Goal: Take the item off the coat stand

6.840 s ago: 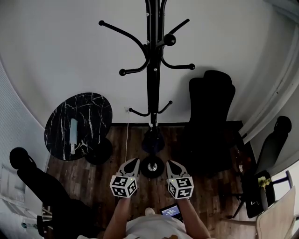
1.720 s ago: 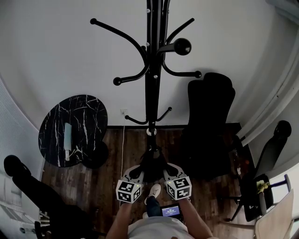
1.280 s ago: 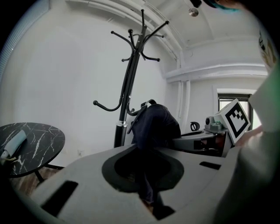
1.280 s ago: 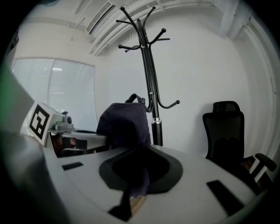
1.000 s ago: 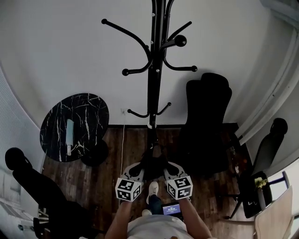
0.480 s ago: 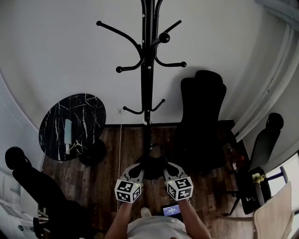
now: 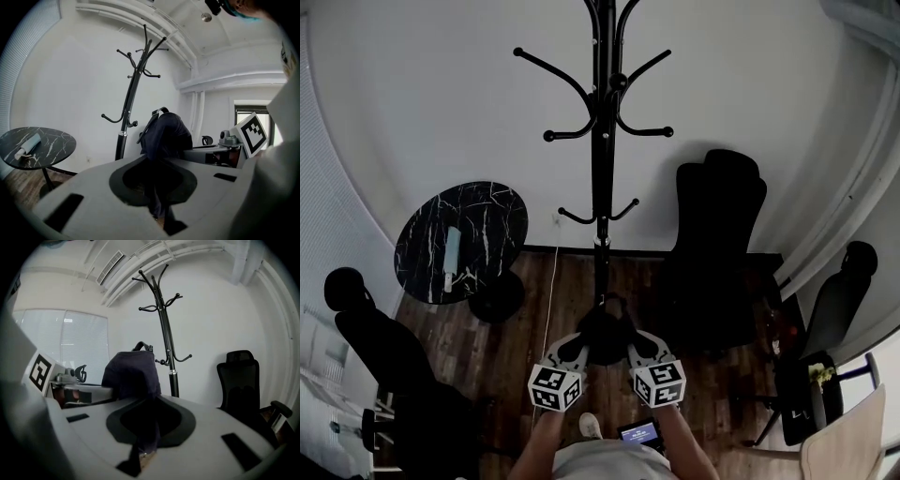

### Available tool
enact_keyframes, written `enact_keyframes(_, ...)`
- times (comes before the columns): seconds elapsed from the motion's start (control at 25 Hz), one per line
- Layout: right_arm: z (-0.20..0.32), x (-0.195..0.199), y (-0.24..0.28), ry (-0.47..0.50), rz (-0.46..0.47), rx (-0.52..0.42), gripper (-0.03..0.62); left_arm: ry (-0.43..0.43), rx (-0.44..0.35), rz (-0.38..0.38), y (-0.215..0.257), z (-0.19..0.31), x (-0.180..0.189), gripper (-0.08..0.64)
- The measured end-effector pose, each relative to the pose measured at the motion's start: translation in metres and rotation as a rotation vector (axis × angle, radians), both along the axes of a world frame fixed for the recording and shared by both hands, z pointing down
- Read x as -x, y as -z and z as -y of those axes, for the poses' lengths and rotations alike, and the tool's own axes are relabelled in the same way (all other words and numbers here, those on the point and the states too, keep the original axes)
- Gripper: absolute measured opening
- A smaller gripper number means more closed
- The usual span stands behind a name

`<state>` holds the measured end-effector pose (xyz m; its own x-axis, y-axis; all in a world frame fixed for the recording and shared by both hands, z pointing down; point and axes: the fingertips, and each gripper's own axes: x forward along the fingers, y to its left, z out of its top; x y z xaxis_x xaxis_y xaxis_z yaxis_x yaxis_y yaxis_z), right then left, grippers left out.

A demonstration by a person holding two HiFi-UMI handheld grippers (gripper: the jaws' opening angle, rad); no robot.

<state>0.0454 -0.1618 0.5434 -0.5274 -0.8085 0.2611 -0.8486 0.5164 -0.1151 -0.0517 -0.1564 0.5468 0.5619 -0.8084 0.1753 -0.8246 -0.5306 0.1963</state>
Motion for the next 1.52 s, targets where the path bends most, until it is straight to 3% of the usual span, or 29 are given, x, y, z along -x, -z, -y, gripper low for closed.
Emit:
enact_keyframes(0.4,-0.061,0.009,0.01,0.081,0.006,-0.025,0.034,0.091,-0.017,0.01,0.01,-0.067,0.009,0.029)
enact_keyframes(0.92,-0.124,-0.004,0.014,0.091,0.059,-0.046,0.034,0.101,-0.038,0.018,0.008,-0.133,-0.005,0.029)
enact_keyframes(1.52,-0.134,-0.005,0.023,0.082,0.042,-0.071,0.031,0.115,-0.061,0.015,0.018,-0.143,-0.005,0.029)
